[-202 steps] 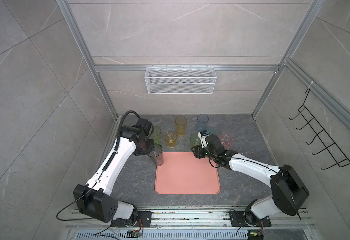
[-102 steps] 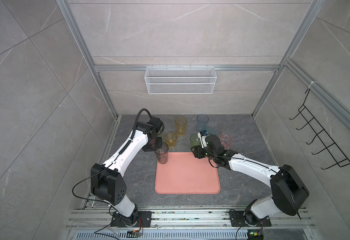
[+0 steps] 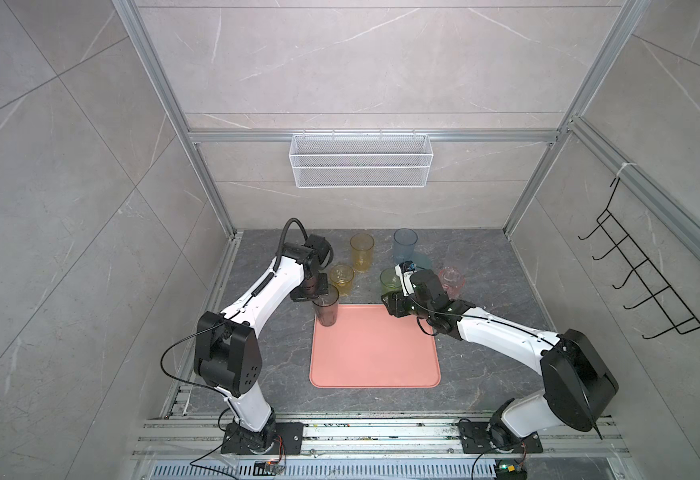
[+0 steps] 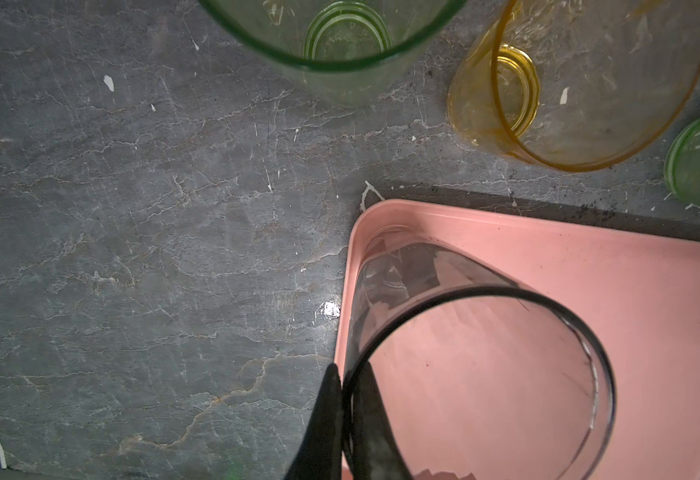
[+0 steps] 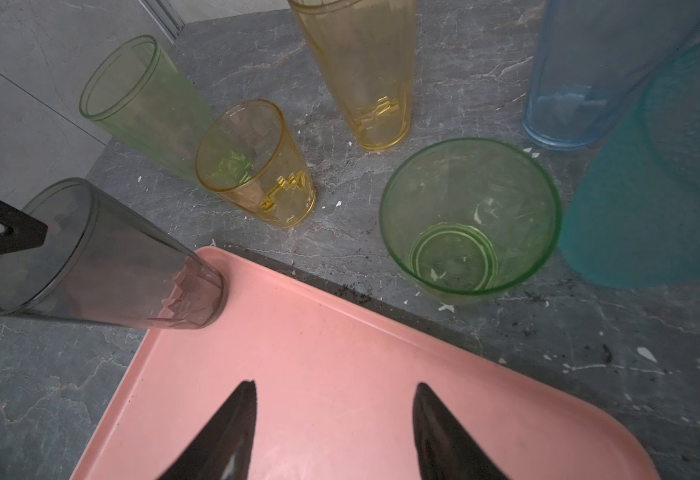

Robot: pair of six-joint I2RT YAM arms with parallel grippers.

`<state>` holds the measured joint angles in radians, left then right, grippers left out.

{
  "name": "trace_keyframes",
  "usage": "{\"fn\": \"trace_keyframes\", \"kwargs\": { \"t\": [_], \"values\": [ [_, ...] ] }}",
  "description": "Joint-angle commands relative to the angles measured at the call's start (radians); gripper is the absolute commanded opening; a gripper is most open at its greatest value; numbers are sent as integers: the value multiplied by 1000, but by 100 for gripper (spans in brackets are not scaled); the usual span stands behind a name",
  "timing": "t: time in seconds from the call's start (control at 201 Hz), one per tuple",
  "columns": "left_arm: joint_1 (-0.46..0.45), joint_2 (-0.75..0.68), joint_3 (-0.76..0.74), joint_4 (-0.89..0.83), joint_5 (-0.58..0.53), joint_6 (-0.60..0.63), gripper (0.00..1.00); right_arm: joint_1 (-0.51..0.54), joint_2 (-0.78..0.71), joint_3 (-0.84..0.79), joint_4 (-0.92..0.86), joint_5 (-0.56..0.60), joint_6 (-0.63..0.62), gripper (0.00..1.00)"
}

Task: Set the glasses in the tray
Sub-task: 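Lower the dark grey glass onto the tray's far corner and open the left gripper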

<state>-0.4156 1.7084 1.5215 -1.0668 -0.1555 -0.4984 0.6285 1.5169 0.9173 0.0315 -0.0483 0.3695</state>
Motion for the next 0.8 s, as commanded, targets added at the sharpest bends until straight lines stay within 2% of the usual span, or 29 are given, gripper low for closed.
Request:
{"fn": "trace_keyframes", "kwargs": {
  "t": [0.0, 0.383, 0.797],
  "values": [
    [0, 13, 30, 24, -12, -18, 0, 7, 0, 9, 5, -2, -17, 61],
    [0, 36, 26, 27, -3, -4, 0, 7, -1, 6, 7, 3, -20, 63],
    [-10, 12, 32, 21, 18, -3, 25, 7, 2, 9, 6, 6, -18, 63]
  ]
}}
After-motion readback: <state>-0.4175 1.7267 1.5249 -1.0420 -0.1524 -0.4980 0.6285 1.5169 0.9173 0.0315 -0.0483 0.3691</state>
